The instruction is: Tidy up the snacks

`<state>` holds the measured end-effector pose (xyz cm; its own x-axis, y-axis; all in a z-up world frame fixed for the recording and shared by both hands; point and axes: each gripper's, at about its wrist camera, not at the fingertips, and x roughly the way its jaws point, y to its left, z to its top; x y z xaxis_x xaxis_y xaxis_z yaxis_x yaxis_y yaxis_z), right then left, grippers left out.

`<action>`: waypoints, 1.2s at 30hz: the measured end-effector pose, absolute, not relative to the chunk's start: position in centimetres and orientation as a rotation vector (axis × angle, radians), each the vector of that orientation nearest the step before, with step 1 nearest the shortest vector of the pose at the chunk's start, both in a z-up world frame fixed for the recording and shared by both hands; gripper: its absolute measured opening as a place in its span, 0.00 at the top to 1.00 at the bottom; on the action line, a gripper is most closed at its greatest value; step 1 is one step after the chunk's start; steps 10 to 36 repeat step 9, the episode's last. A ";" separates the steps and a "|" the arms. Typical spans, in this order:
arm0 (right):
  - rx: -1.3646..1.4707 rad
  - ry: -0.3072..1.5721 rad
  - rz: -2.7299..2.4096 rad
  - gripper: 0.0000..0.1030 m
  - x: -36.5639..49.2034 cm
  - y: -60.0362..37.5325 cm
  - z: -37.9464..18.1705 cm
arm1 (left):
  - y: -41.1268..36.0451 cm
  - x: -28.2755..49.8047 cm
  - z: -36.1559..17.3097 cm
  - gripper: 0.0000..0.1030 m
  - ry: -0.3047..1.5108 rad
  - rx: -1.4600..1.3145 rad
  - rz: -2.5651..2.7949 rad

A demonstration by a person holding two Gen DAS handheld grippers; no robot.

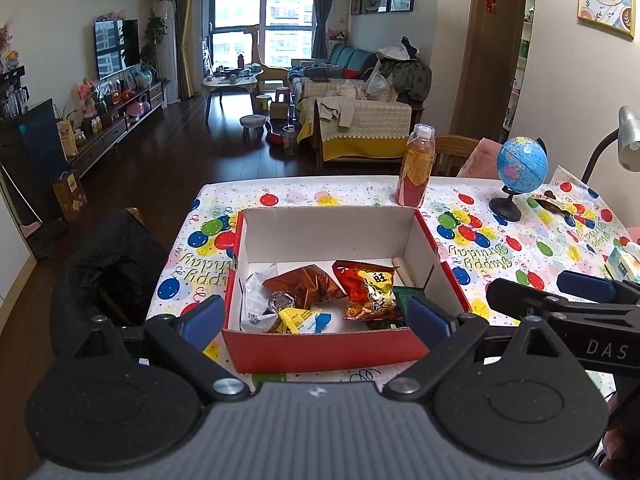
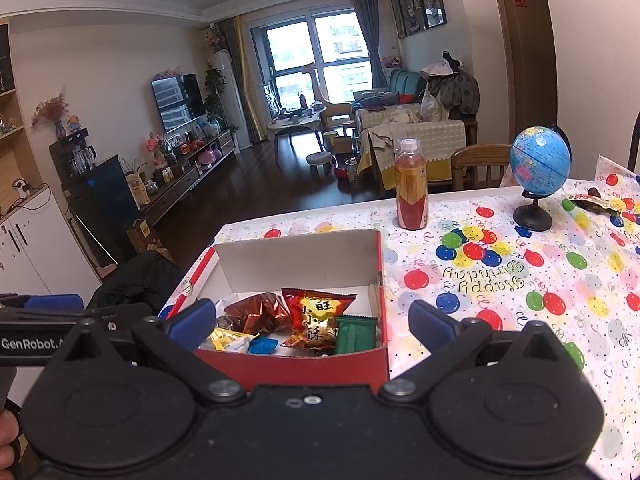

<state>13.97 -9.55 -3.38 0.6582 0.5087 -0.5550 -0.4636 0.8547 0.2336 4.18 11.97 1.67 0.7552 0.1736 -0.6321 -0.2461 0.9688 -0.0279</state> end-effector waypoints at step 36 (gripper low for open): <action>0.079 0.654 0.545 0.00 13.9 -9.7 -3.6 | 12.2 4.0 1.4 0.05 0.683 -0.119 0.221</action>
